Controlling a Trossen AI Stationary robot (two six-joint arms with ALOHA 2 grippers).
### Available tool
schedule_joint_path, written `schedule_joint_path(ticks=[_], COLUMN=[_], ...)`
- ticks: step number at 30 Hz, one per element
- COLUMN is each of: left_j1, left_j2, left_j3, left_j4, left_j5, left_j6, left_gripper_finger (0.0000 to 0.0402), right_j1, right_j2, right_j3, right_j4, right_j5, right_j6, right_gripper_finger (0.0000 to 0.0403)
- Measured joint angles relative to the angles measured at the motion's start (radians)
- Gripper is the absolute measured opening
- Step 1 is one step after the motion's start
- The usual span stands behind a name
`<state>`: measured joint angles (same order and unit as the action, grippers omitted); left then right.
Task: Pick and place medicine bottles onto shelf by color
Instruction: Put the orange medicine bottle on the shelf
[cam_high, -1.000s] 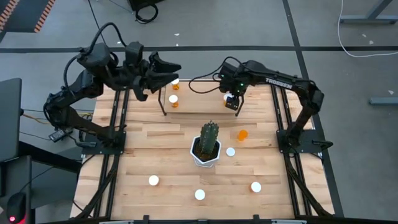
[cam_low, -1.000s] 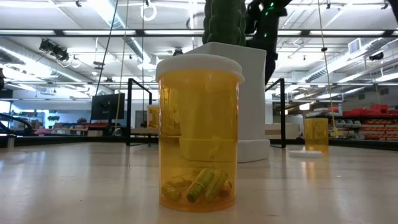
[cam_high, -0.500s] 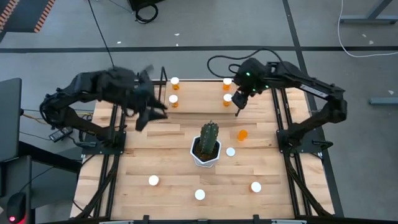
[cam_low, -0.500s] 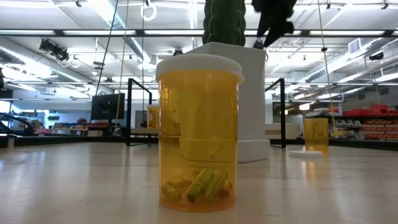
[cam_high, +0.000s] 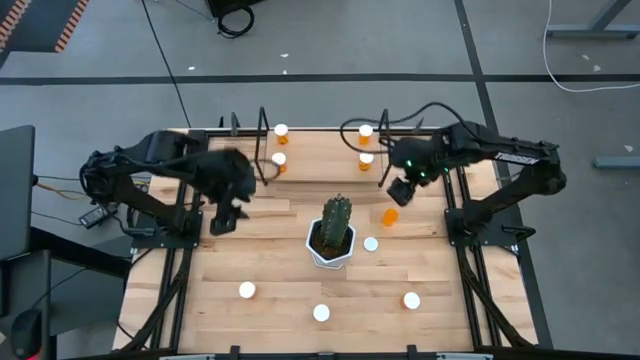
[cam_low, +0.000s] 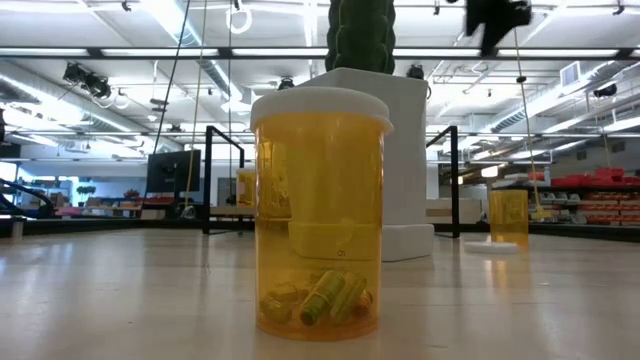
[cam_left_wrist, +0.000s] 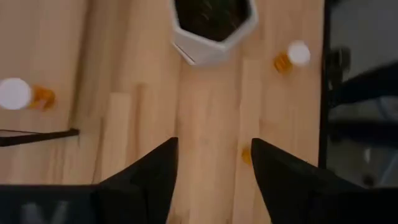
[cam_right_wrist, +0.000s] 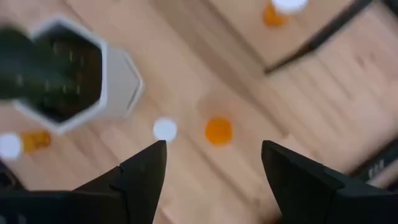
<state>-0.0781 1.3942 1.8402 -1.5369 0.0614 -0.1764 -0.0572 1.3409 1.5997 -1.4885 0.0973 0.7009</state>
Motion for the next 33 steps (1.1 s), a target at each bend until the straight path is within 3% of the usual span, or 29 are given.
schedule_joint_path(ticks=[10,18,23,28,33], left_j1=[-0.209,-0.376,-0.462,-0.506,-0.536], left_j2=[0.092,0.232,0.282,0.183,0.061], left_j3=[0.001,0.001,-0.013,-0.258,-0.459], left_j4=[-0.034,-0.034,-0.009,0.132,0.311], left_j5=[0.004,-0.036,-0.105,-0.071,-0.005], left_j6=[-0.124,-0.213,-0.204,-0.242,-0.412], left_gripper_finger=[0.0307,0.0318,0.0314,0.0301,0.0299], right_j1=[0.267,0.47,0.573,0.651,0.707], right_j2=[-0.016,-0.017,-0.016,-0.016,-0.016], right_j3=[0.0,0.0,0.0,0.0,0.0], right_j4=[-0.04,-0.043,-0.043,-0.059,-0.062], right_j5=[0.013,0.176,0.2,0.276,0.352], right_j6=[0.298,0.451,0.52,0.566,0.667], right_gripper_finger=[0.027,0.0268,0.0263,0.0262,0.0262])
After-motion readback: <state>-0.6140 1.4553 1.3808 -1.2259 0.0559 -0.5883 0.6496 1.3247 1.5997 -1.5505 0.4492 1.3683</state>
